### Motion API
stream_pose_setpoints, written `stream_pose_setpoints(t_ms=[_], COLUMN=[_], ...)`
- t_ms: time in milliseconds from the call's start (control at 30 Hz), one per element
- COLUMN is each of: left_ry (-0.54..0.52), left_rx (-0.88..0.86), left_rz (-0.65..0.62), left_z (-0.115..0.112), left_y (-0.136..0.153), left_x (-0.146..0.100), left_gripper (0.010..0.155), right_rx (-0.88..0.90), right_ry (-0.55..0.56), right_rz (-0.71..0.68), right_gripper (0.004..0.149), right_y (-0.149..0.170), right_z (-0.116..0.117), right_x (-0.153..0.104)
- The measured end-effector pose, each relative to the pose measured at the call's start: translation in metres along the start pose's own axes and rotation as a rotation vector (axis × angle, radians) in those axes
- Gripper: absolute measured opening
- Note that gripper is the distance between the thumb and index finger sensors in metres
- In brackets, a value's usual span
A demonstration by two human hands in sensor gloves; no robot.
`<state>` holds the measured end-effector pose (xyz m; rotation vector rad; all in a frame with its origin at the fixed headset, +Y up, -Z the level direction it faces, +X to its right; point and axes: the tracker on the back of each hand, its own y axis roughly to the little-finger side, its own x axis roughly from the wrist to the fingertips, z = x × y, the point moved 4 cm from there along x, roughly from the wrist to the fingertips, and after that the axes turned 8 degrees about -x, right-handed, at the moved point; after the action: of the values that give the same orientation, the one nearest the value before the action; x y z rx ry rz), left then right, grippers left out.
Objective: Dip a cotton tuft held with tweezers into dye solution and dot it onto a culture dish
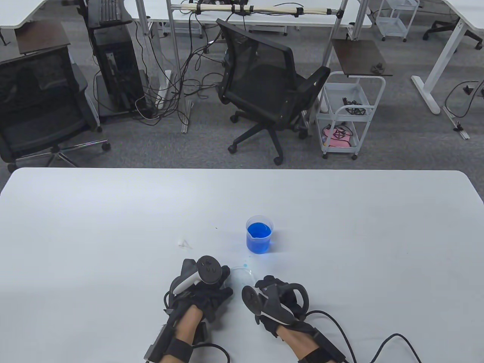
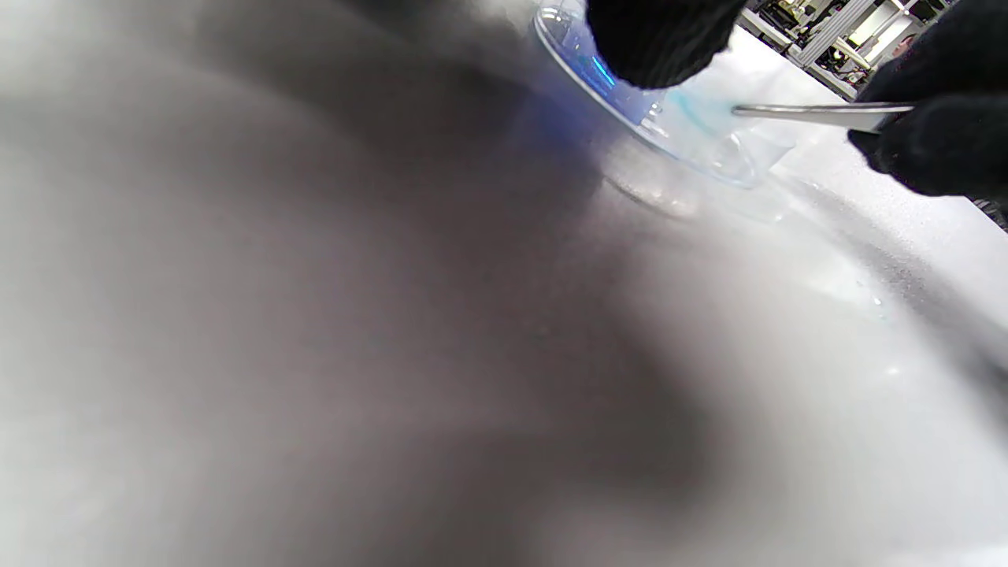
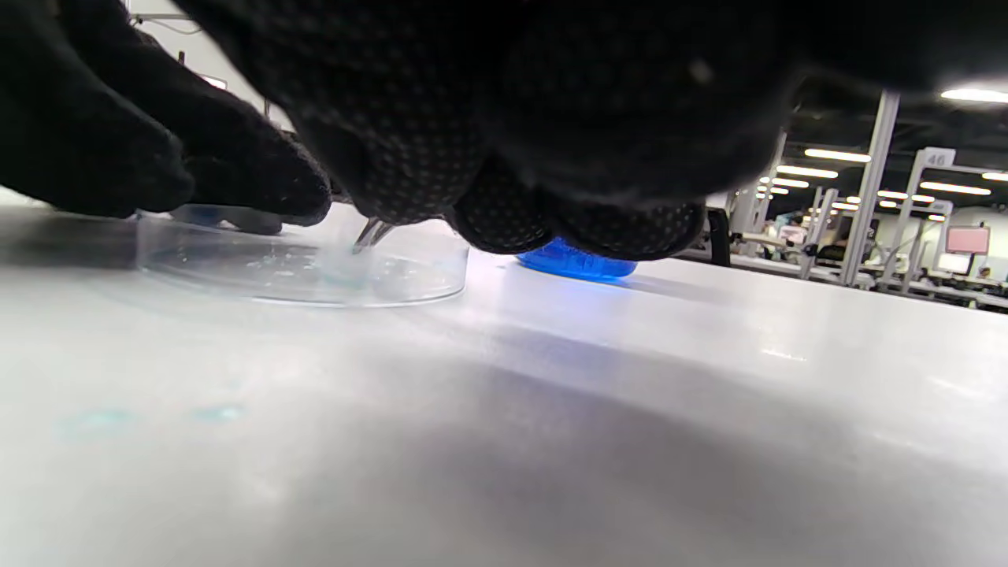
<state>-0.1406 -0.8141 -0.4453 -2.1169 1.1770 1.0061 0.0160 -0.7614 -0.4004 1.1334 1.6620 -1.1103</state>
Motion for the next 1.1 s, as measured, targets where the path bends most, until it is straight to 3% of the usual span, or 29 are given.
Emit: stream_pose_setpoints(t_ms=[333, 800, 1100], left_ry=[0.000, 0.000, 0.001], left_rx=[0.000, 0.002, 0.004], left_rz=[0.000, -0.002, -0.002], left_z=[0.000, 0.000, 0.000], left_y=[0.000, -0.001, -0.001], left_x=[0.000, 0.000, 0.001], left_gripper=[0.069, 0.069, 0.069], right_rx=[0.076, -0.008, 0.070], right_ry=[0.081, 0.000, 0.085], right_rz=[0.078, 0.043, 0.098], right_gripper=[0.040, 0.040, 0.040], right_y=[0.022, 0.010, 0.021], right_z=[-0.025, 0.000, -0.020], right_x=[0.002, 0.004, 0.008])
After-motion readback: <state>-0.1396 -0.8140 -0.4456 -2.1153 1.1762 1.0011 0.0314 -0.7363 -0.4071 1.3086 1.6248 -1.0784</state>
